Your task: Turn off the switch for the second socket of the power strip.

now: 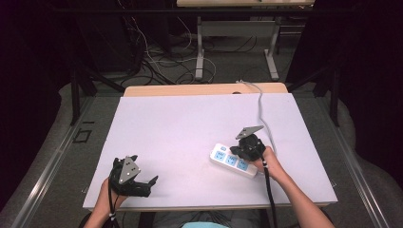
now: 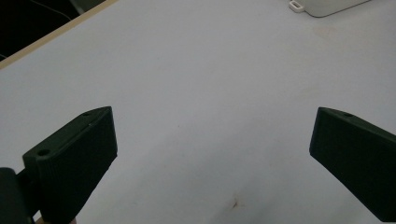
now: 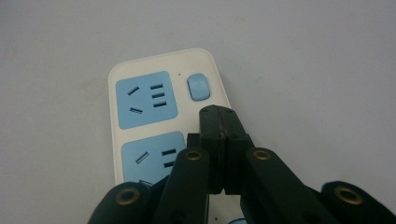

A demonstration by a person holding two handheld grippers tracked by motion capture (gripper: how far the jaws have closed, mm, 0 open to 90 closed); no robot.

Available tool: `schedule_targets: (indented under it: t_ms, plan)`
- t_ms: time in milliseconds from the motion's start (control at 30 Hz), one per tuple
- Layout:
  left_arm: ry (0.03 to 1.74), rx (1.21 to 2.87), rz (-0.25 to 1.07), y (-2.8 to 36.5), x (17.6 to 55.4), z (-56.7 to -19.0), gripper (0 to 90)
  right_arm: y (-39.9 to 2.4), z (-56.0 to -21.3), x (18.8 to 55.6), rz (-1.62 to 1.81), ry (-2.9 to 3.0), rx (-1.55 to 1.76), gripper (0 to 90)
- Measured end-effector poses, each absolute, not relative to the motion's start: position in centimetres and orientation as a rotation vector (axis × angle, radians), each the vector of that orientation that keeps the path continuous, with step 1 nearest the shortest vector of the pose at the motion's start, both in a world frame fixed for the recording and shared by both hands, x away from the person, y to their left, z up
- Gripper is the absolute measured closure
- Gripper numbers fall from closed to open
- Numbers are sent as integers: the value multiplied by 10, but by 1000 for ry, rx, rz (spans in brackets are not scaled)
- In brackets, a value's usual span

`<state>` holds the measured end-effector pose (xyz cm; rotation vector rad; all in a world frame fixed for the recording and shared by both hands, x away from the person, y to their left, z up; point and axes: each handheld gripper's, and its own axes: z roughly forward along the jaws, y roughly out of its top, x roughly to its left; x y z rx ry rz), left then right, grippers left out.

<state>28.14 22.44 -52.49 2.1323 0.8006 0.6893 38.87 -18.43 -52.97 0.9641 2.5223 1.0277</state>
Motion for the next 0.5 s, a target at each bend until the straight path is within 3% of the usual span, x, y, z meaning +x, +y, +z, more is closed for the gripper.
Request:
schedule_targets:
  t_ms: [500]
  plan:
    - [804,2136,688,225,282,-525,5,-183,-531,389,1026,2514,984,900]
